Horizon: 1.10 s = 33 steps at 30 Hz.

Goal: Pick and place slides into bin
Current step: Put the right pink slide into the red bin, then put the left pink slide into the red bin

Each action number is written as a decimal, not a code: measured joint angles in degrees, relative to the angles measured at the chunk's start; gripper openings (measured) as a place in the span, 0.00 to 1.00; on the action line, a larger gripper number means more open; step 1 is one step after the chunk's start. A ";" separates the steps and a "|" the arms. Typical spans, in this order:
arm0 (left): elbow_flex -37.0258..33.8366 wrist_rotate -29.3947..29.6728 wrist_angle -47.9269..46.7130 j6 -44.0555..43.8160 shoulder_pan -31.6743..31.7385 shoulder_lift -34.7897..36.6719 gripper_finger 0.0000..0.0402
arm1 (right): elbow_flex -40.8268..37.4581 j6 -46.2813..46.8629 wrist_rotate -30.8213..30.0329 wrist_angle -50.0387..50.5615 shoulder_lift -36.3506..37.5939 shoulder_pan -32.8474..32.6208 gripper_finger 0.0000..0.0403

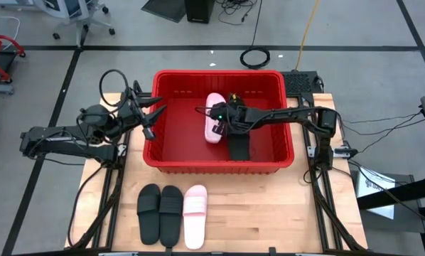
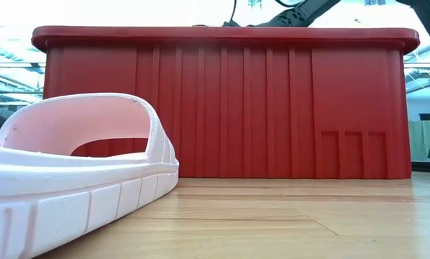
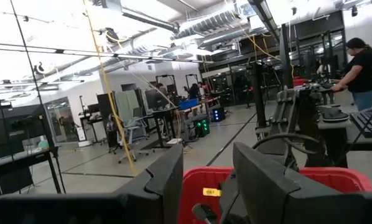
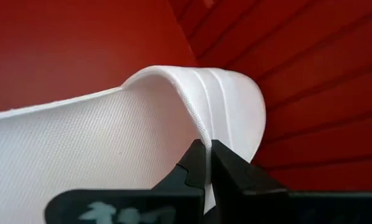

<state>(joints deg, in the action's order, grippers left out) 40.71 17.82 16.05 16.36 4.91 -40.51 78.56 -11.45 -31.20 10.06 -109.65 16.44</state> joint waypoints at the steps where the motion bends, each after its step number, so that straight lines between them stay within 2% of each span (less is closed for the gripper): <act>1: 0.00 0.00 0.00 -0.01 0.00 0.00 0.37 | -0.43 0.17 0.18 -0.34 0.00 0.41 0.00; 6: 0.00 0.00 0.03 -0.02 0.00 0.00 0.37 | -2.46 1.07 4.04 -3.09 0.02 2.14 0.00; 16: 0.00 0.02 0.37 -0.15 0.00 0.00 0.37 | -3.75 -0.05 4.51 -6.91 0.00 3.81 0.01; 33: 0.00 0.02 0.04 -0.85 0.00 0.00 0.37 | -3.80 0.44 8.00 -10.35 0.00 3.80 0.40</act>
<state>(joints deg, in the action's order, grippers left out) 40.71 17.85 16.10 15.51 4.91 -40.51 74.76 -11.00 -23.20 -0.28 -109.65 20.25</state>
